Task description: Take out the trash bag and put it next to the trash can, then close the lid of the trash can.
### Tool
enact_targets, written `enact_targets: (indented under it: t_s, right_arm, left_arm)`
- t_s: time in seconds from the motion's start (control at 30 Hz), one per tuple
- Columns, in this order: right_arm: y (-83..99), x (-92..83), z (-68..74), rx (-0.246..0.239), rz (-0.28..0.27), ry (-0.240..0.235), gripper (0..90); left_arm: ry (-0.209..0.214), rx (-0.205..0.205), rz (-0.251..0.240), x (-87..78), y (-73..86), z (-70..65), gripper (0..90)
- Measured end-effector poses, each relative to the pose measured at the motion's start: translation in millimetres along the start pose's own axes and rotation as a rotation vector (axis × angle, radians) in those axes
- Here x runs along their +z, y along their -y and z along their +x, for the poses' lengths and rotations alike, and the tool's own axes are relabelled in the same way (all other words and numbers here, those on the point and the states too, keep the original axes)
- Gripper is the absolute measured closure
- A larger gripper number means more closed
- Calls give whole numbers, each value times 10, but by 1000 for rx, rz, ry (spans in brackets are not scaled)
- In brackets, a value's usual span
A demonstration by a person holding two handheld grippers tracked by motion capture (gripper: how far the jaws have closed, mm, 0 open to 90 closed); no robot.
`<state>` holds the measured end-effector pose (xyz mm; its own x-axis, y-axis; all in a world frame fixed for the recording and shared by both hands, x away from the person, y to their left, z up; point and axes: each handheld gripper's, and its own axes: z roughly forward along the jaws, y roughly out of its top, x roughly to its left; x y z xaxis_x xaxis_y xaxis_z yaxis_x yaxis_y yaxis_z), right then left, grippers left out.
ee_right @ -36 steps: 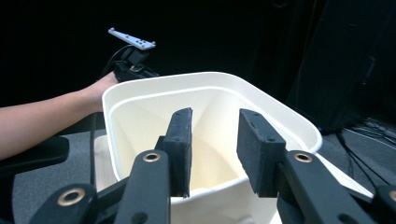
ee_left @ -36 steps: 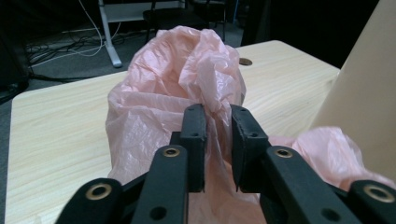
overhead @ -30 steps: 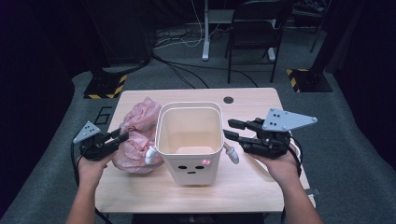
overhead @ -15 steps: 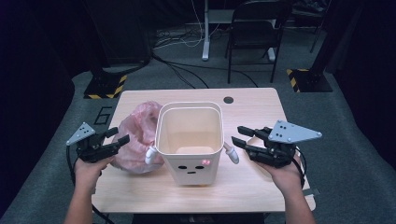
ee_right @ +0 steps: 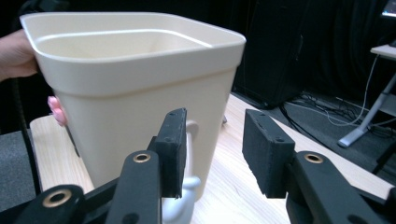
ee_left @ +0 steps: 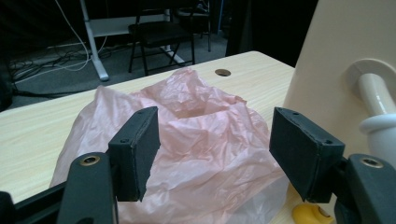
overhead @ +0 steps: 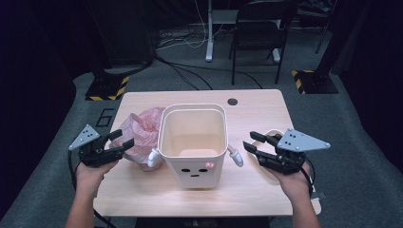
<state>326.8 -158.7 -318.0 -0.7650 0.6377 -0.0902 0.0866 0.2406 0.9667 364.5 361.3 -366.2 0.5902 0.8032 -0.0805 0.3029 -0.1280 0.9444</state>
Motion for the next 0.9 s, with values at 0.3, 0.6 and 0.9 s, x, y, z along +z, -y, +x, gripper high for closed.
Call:
enact_targets:
  t_s: [0.3, 0.6, 0.9]
  right_arm:
    - [106, -30, -74, 31, -6, 28, 591]
    - [254, -37, -197, 78, -10, 62, 589]
    - [389, -4, -279, 90, 20, 107, 587]
  left_arm:
    - [25, 10, 3, 26, -9, -45, 340]
    - [23, 3, -1, -32, -24, -68, 341]
    - [26, 12, 3, -37, -40, -96, 347]
